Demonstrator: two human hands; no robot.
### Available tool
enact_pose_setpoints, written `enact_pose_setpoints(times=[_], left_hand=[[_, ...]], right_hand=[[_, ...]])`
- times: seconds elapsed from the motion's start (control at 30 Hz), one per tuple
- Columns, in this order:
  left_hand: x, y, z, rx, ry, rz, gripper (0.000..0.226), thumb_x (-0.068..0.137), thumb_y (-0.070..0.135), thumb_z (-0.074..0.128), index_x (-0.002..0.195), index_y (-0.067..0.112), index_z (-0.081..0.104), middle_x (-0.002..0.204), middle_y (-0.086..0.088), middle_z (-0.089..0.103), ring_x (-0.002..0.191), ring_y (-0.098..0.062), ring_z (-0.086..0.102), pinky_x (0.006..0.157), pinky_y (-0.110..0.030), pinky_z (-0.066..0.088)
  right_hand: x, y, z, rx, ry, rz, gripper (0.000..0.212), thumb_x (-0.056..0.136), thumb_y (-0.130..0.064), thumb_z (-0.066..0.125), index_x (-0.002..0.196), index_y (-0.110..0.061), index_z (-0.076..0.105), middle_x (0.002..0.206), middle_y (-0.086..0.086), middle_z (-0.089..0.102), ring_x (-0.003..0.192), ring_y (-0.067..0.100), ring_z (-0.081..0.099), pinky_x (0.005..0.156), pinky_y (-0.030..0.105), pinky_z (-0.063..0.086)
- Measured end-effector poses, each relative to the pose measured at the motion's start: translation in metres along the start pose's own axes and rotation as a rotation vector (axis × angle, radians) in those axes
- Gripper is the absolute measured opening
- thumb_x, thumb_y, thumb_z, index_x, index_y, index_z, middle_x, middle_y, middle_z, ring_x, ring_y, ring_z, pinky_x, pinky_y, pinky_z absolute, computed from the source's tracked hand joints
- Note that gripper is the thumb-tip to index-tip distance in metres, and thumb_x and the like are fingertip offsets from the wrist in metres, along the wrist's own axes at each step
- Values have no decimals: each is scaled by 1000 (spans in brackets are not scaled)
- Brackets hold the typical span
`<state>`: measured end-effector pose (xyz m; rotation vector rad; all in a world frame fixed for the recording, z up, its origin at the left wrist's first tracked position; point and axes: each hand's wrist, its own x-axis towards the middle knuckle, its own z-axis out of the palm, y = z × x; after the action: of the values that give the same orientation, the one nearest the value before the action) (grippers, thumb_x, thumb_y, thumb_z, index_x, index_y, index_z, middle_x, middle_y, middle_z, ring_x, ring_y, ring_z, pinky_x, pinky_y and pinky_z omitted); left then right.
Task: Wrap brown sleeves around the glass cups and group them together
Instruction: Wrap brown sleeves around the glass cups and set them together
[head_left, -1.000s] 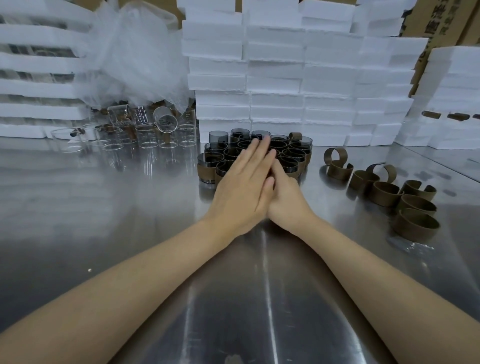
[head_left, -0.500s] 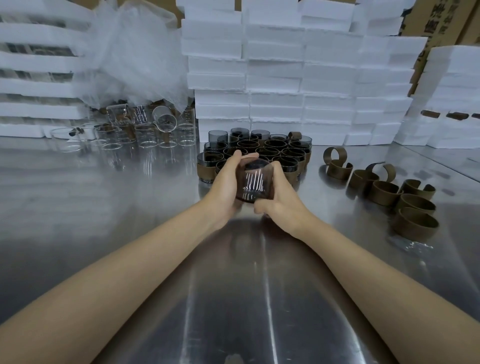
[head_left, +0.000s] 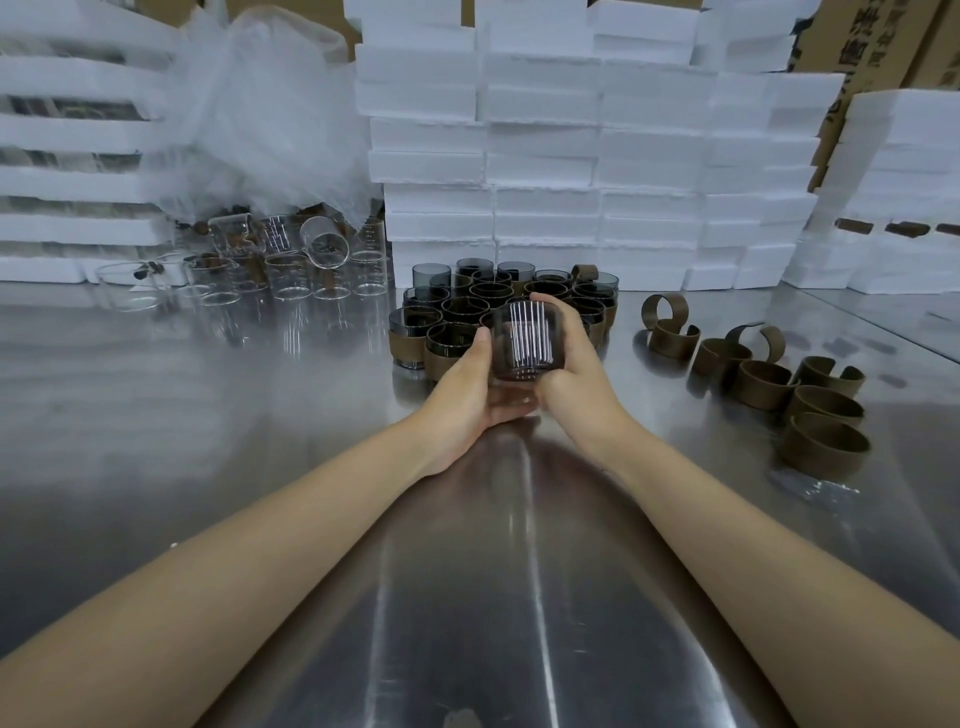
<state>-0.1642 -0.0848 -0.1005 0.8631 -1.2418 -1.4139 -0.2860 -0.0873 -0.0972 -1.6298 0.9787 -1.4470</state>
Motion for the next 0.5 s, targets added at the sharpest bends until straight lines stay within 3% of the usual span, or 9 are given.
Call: enact_pose_setpoints(times=[0.07,0.17,0.27,0.37,0.43,0.5], left_hand=[[1,-3,1,50,-18,21,57,103,50,19,133,16,53,115,-12,68,102,-25,66,97,-43,53],[-1,-6,3,119,-88,36,74,87,65,30,140,16,46,122,-13,67,105,-23,67,90,-37,56],[-4,-5,4,142,-133,68,78,77,64,46,140,18,43,123,-9,66,102,-16,68,79,-28,56],[-6,-4,4,115,-91,85,70,78,57,55,134,16,46,127,-8,63,112,-18,63,86,-34,55],[-8,-4,4,233,61,182,52,82,52,62,120,20,49,121,-5,64,112,-14,62,93,-34,51],[-9,-4,3,450,250,341,44,84,43,71,114,22,47,119,-2,59,109,-10,59,91,-25,48]], right_hand=[[0,1,2,-28,61,12,73,72,24,36,129,-18,51,108,-5,62,103,14,60,89,28,51],[0,1,-3,-138,139,-21,48,80,15,43,98,-24,67,89,0,70,91,24,66,83,37,54],[3,2,-10,-355,218,-73,37,74,12,44,80,-14,70,73,3,70,76,27,65,73,37,56],[0,1,-12,-463,217,-63,30,72,11,42,70,-4,67,67,11,67,69,29,60,67,39,53],[0,-5,-9,-282,231,-46,39,76,12,39,77,-8,73,77,11,72,76,25,64,73,36,54],[4,-14,-1,60,236,37,45,87,9,35,98,-14,72,97,10,73,98,24,68,88,34,55]])
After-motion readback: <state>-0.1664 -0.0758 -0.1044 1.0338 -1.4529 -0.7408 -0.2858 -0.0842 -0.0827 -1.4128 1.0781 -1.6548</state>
